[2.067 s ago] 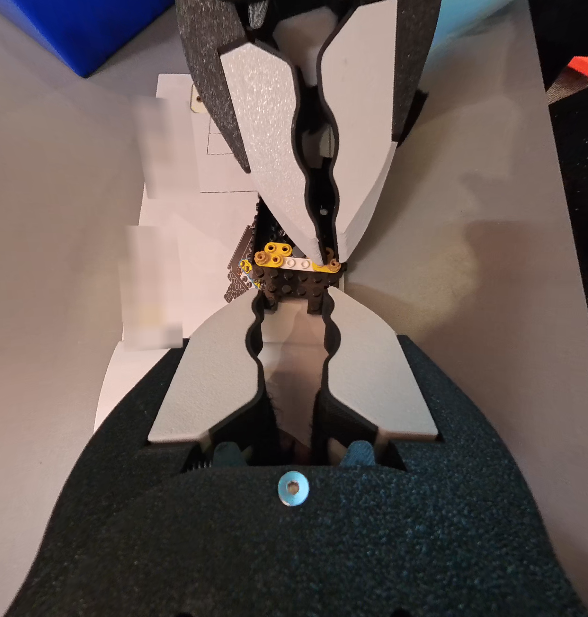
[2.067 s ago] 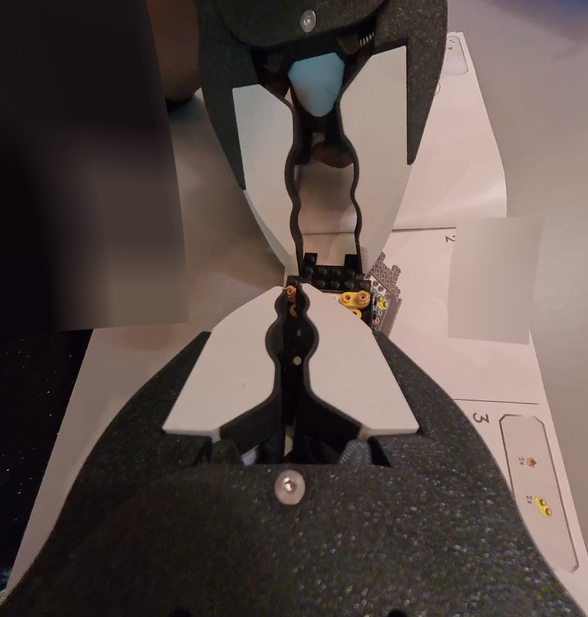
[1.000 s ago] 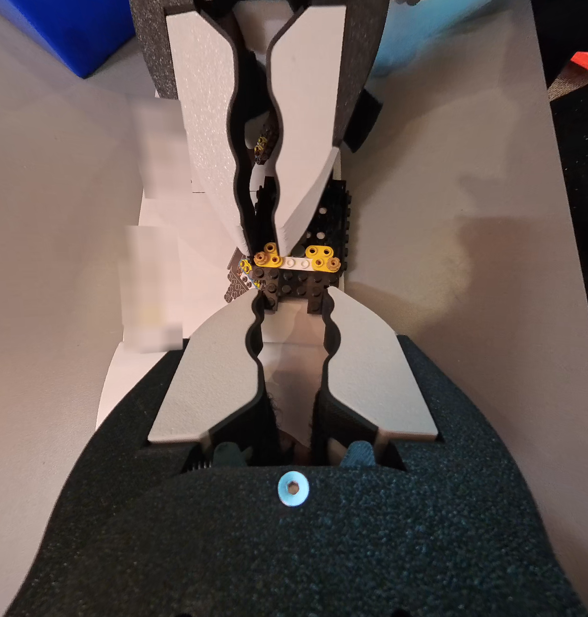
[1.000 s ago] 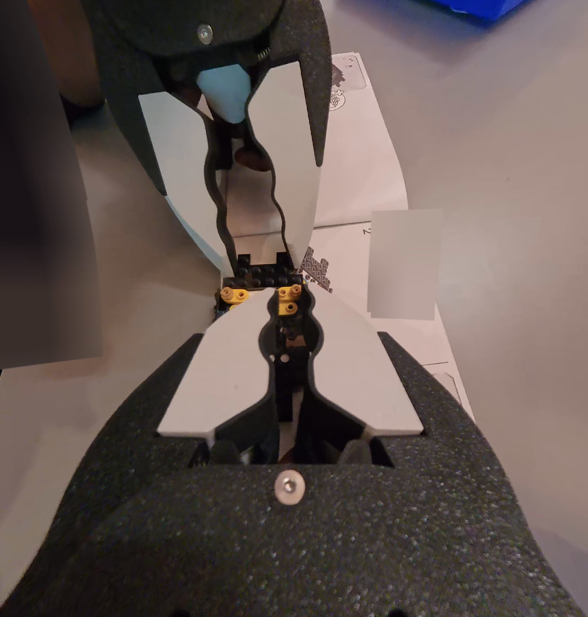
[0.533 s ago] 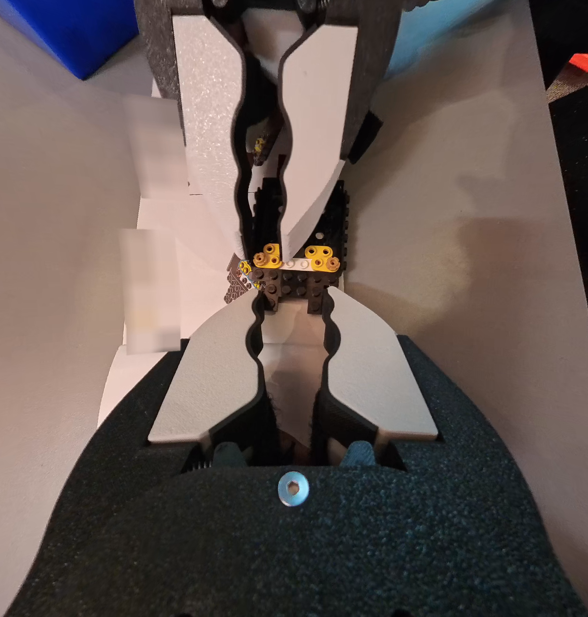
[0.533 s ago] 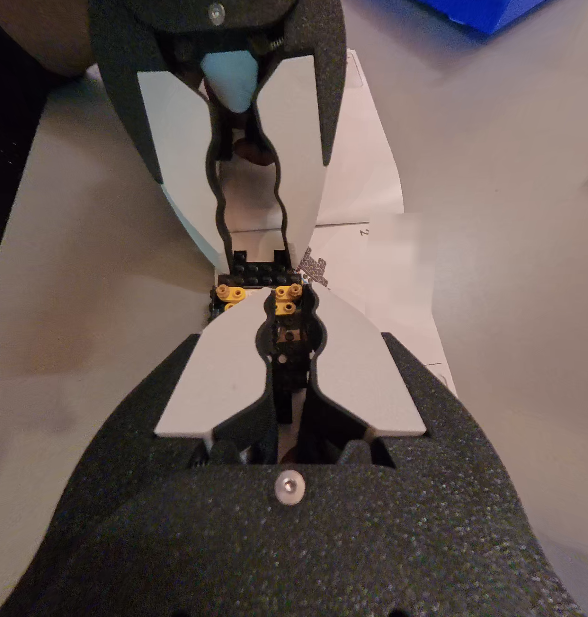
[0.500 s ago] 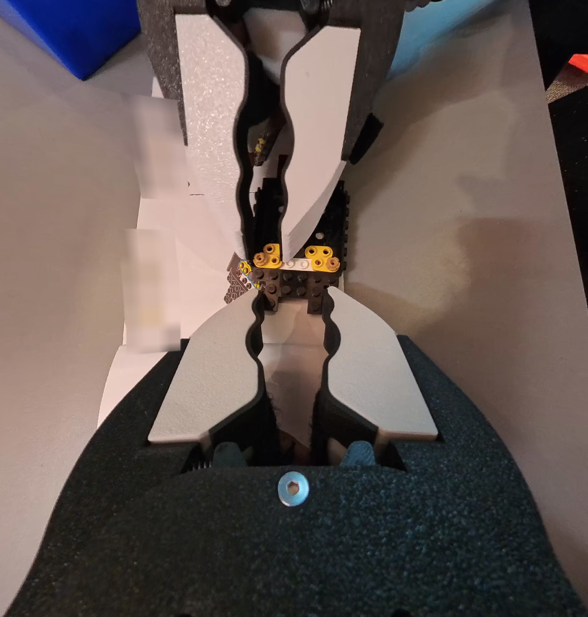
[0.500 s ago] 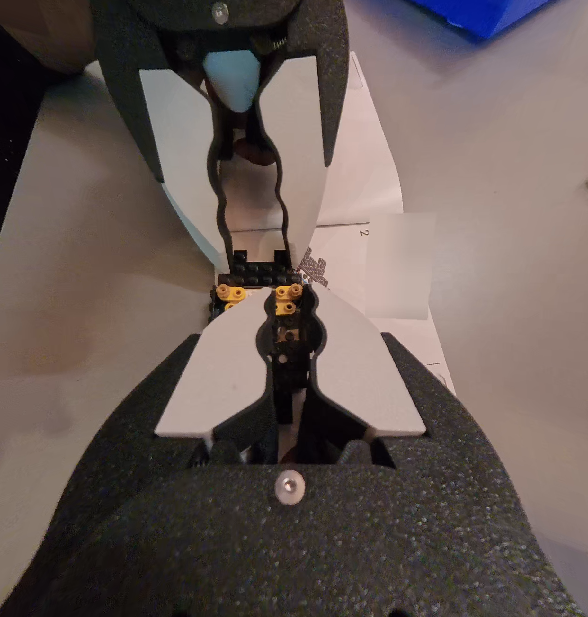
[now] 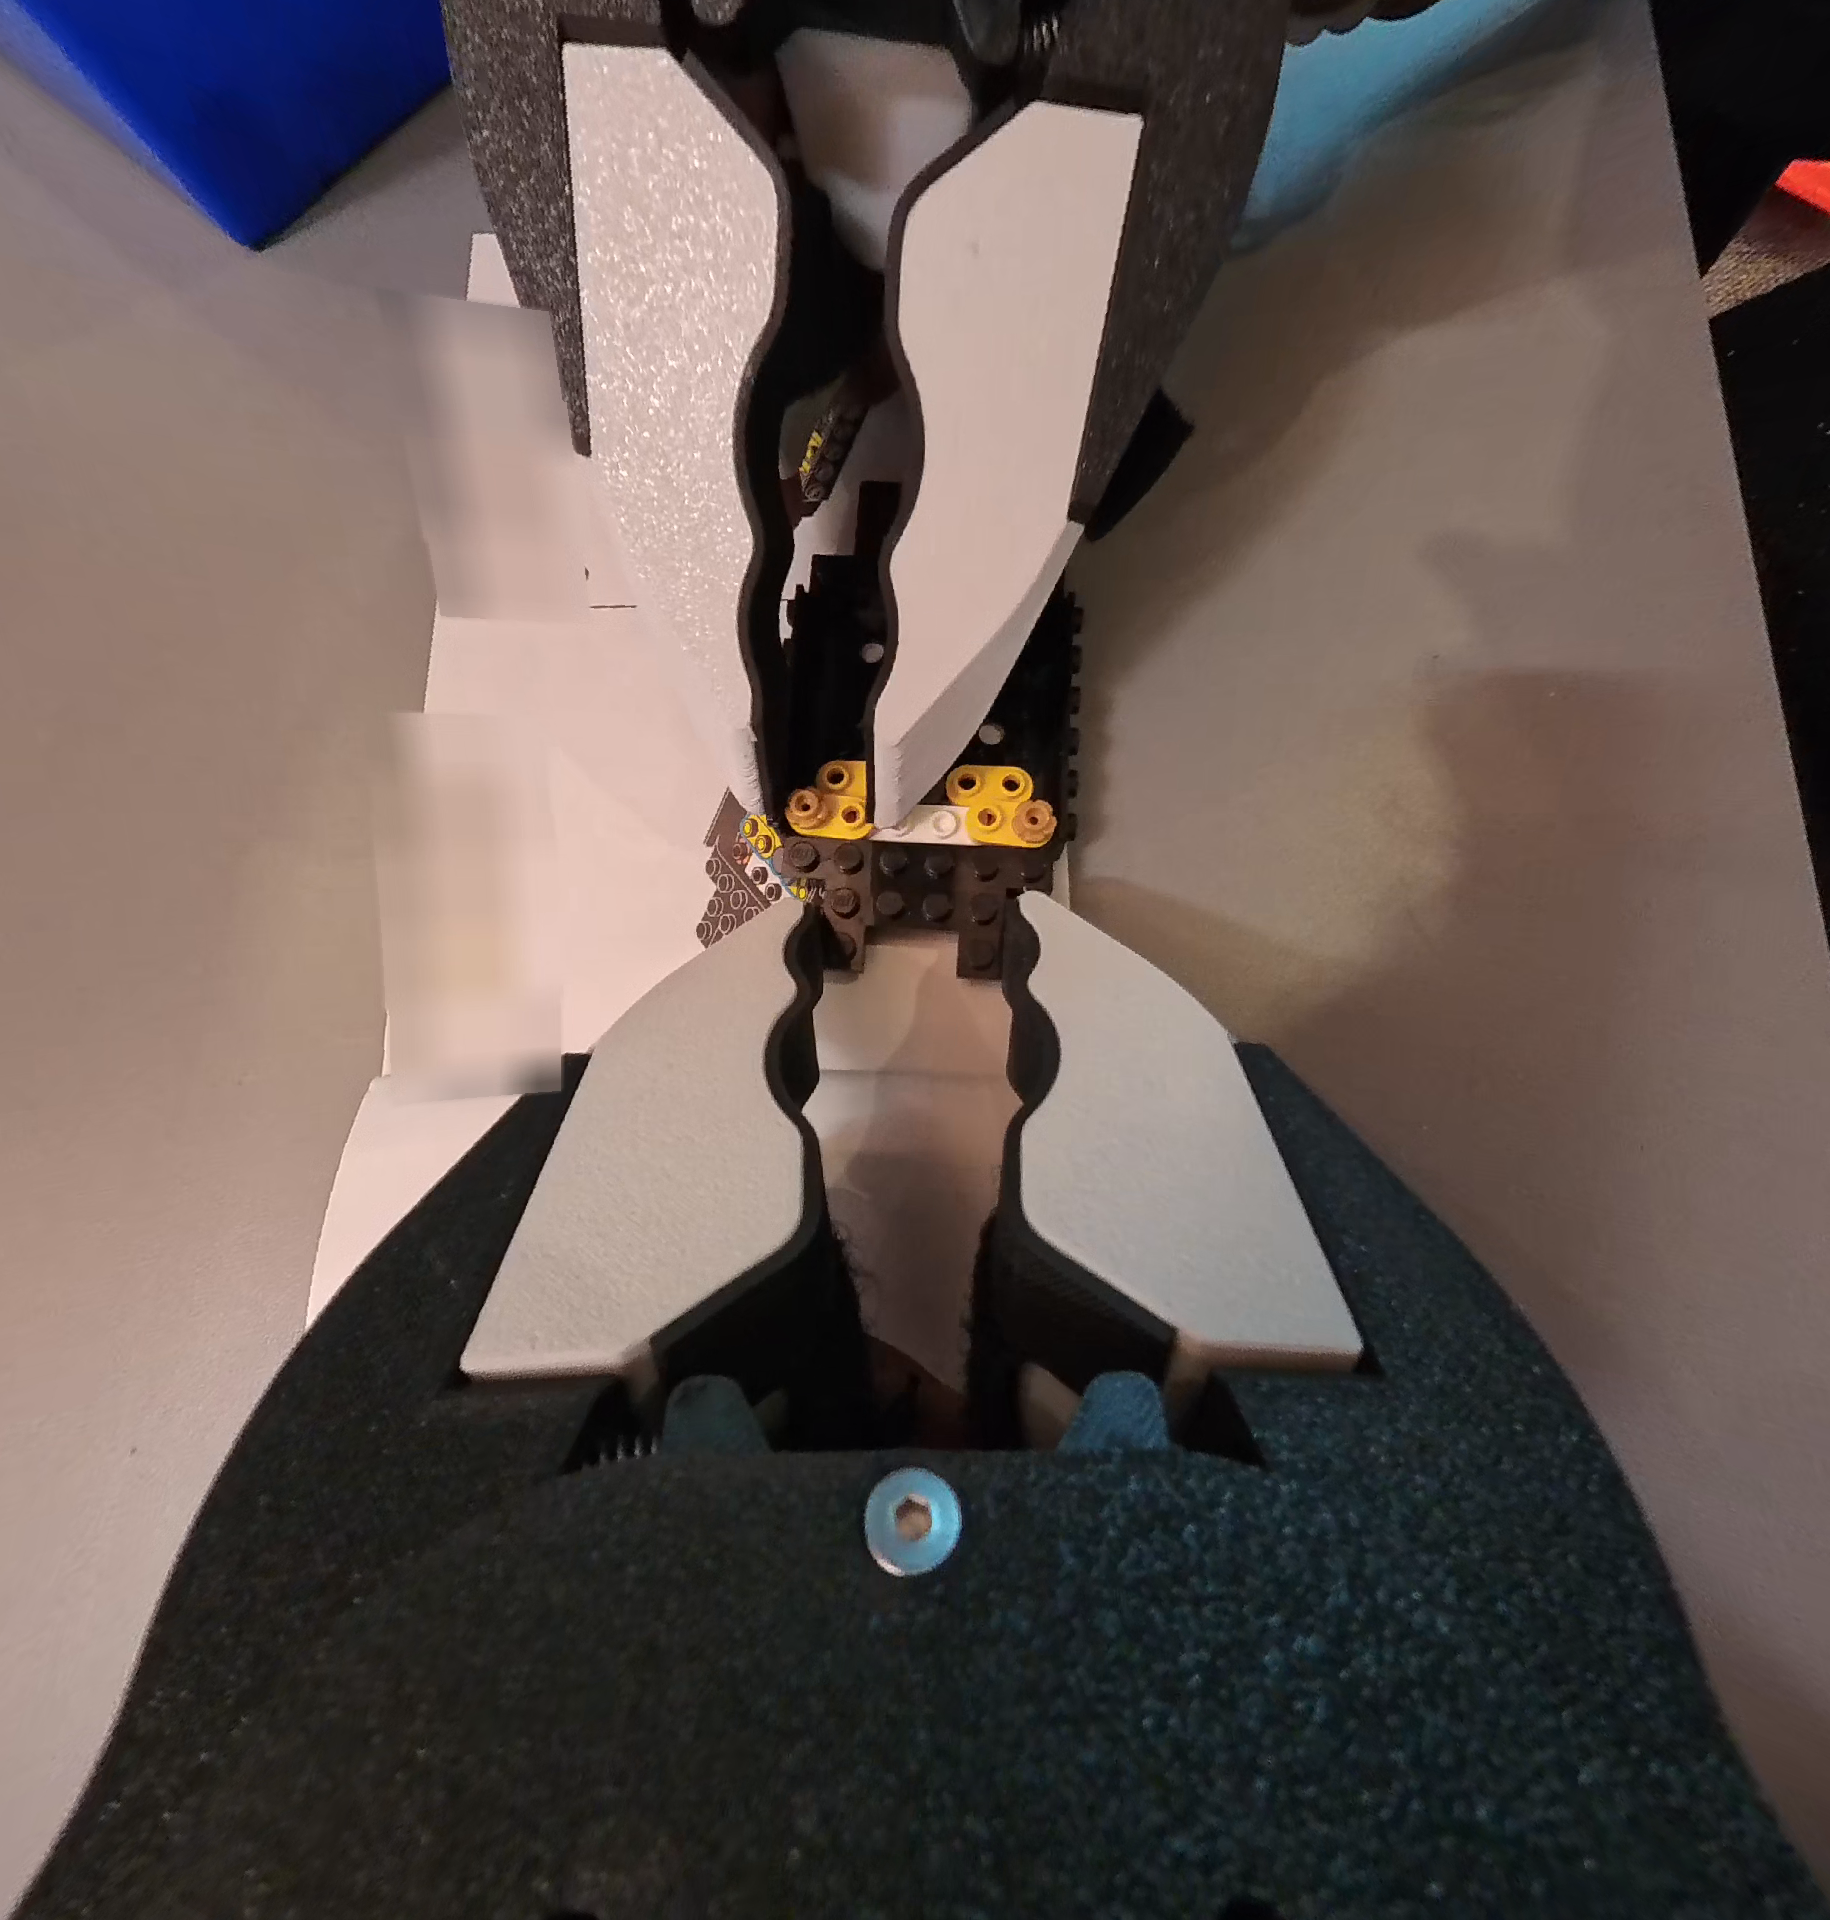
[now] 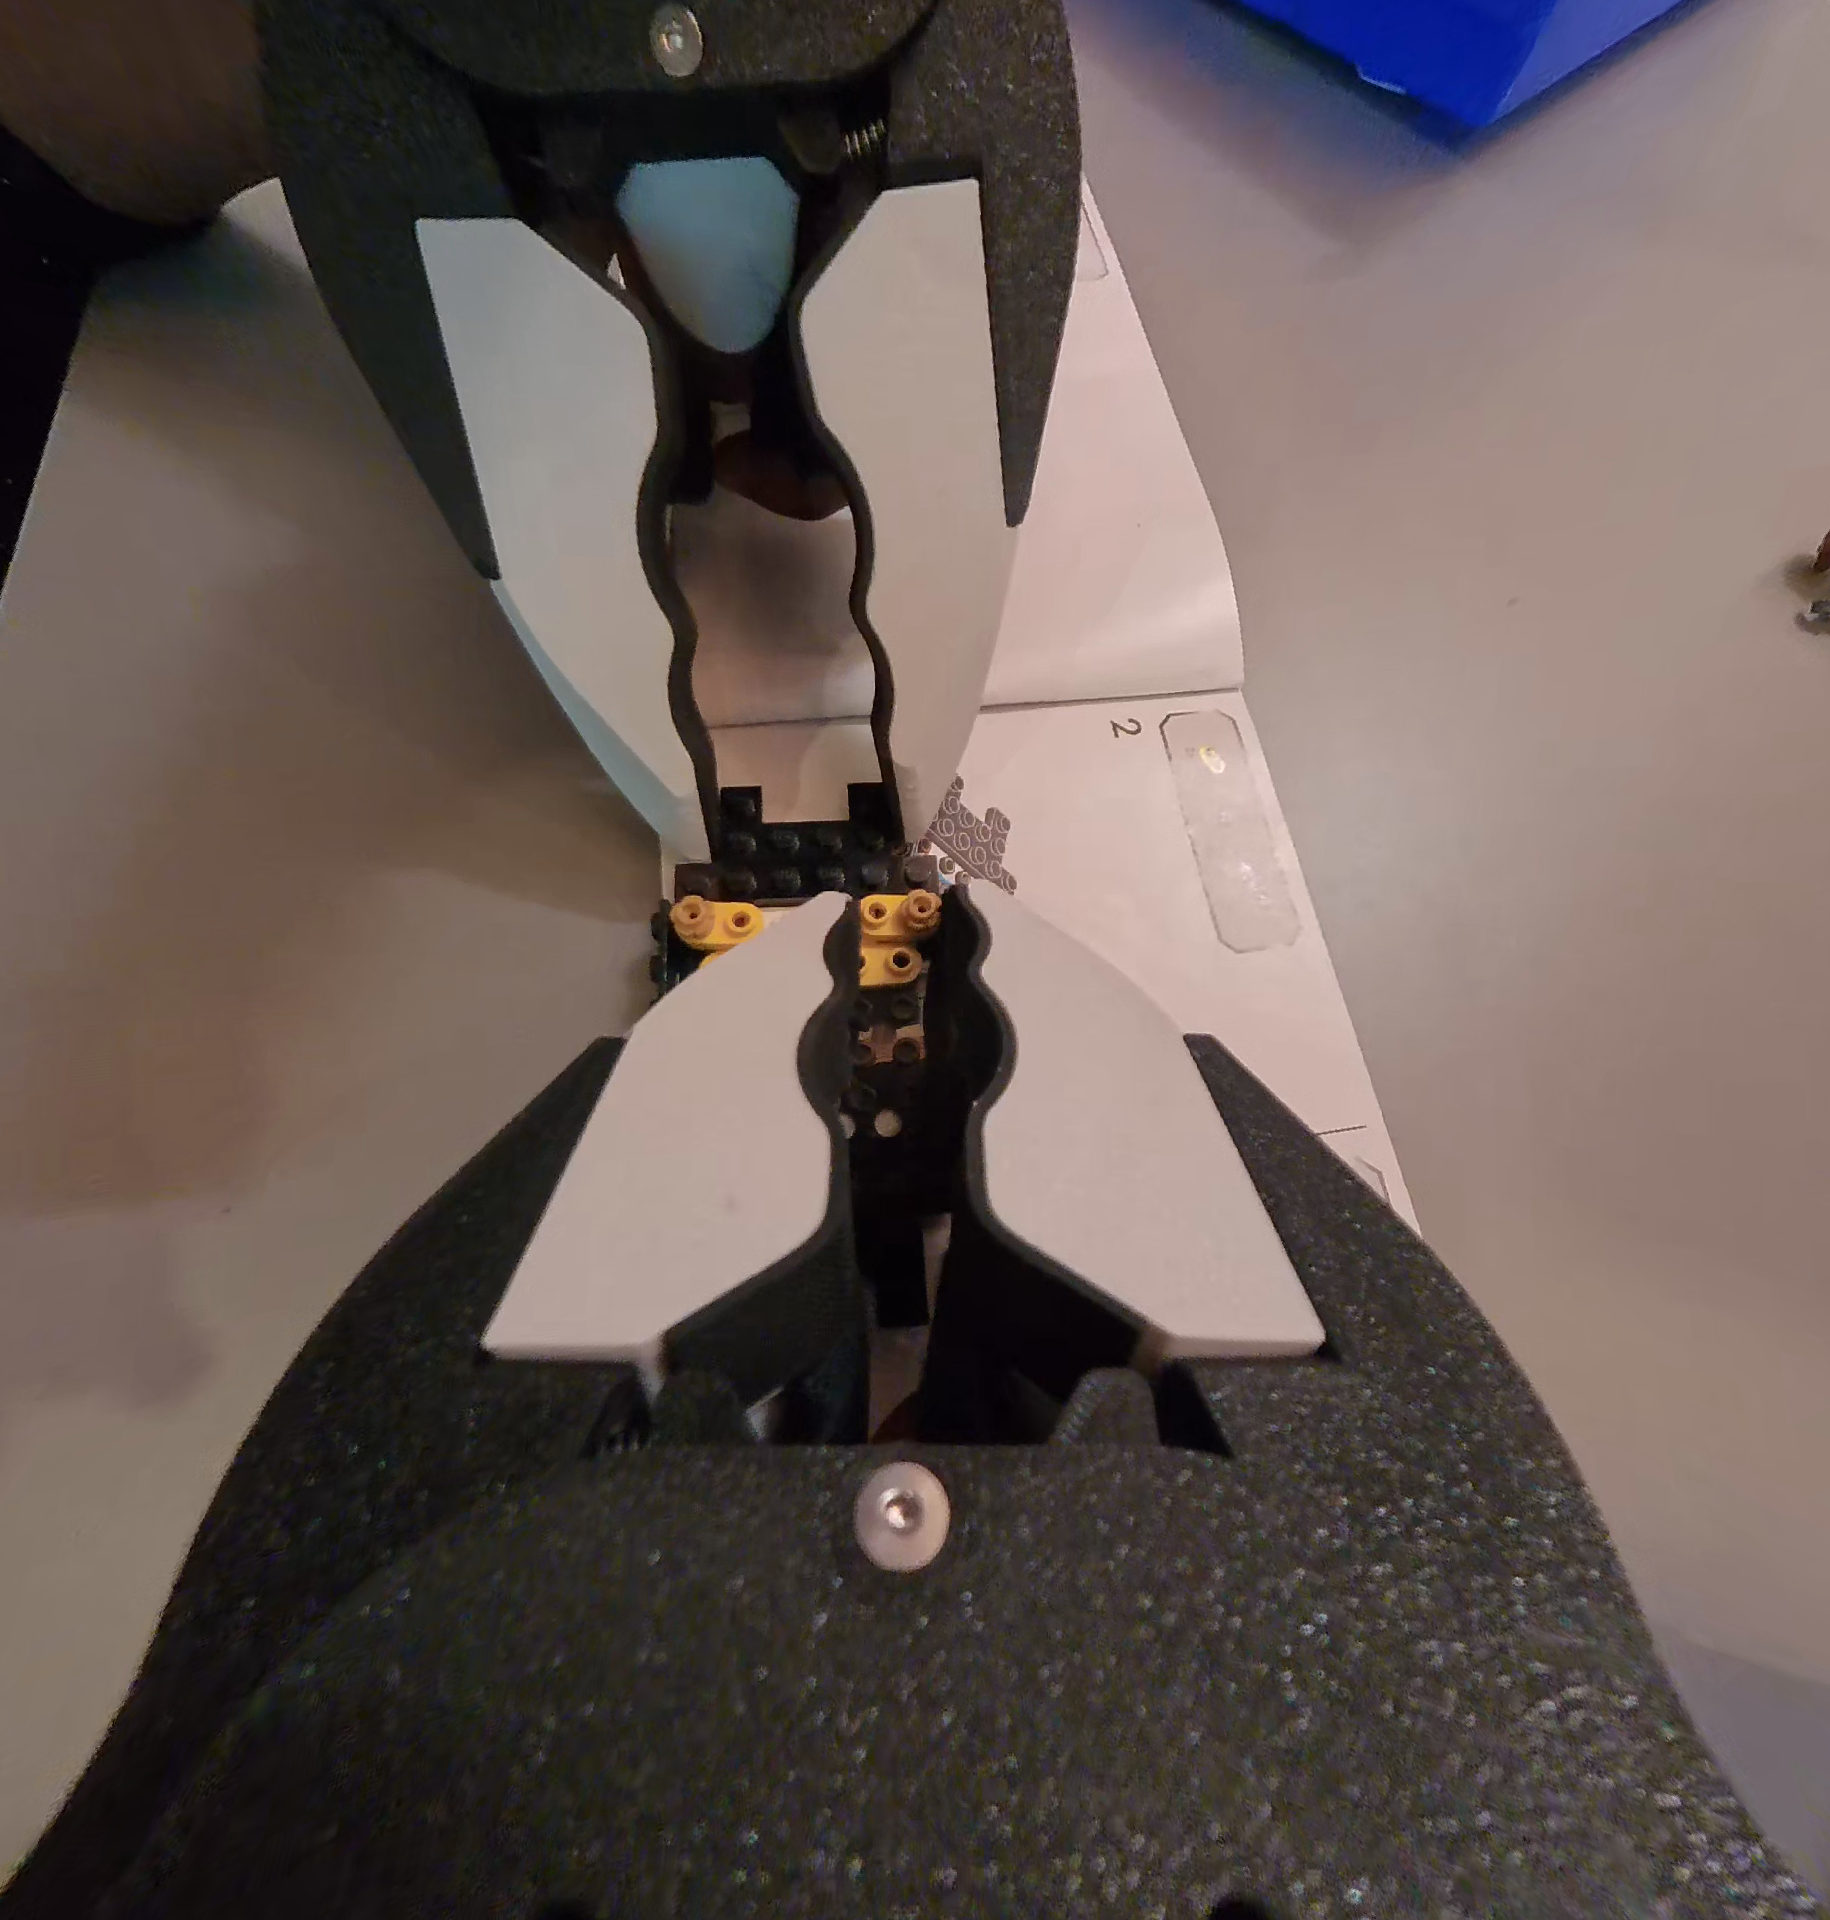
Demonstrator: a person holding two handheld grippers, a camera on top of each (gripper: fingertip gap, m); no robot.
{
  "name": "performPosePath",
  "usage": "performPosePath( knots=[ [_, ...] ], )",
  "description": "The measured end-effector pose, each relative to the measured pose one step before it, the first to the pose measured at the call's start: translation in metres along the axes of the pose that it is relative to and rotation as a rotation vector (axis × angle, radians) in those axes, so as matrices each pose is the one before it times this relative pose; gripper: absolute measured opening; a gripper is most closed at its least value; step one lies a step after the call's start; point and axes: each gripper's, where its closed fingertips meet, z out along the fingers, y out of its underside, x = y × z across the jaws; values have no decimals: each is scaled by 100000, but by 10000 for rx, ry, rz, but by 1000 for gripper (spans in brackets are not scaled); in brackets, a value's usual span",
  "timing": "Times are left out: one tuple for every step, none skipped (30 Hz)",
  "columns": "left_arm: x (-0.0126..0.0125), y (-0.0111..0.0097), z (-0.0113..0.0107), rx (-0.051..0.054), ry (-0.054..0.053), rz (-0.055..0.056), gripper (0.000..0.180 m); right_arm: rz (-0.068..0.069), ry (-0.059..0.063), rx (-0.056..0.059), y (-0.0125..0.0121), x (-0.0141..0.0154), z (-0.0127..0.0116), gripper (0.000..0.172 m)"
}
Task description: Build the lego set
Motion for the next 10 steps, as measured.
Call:
performPosePath(
  knots=[
    [5,0,-10,16,0,7,32,19,-26,4,-1,-6,1,15],
    [0,3,3,14,0,1,32,61,-61,6,3,2,-14,15],
    [6,-9,1,12,0,6,32,106,-114,16,-7,-23,-42,15],
    [-5,-6,3,5,0,7,32,112,-167,87,-94,-73,-87,16],
    [3,4,-6,2,-1,-5,32,73,-74,217,-231,1,-199,16],
    [4,-1,-2,6,0,-4,32,67,60,276,-294,133,-277,13],
    [10,-10,5,8,4,-7,32,47,60,226,-243,108,-223,9],
    [15,-9,16,12,6,-10,32,-6,55,71,-59,60,-112,6],
    [12,-46,37,13,4,3,32,-56,5,-126,175,-34,57,3],
    [30,-32,40,7,3,19,32,-76,6,-265,330,-62,187,3]
  ],
)
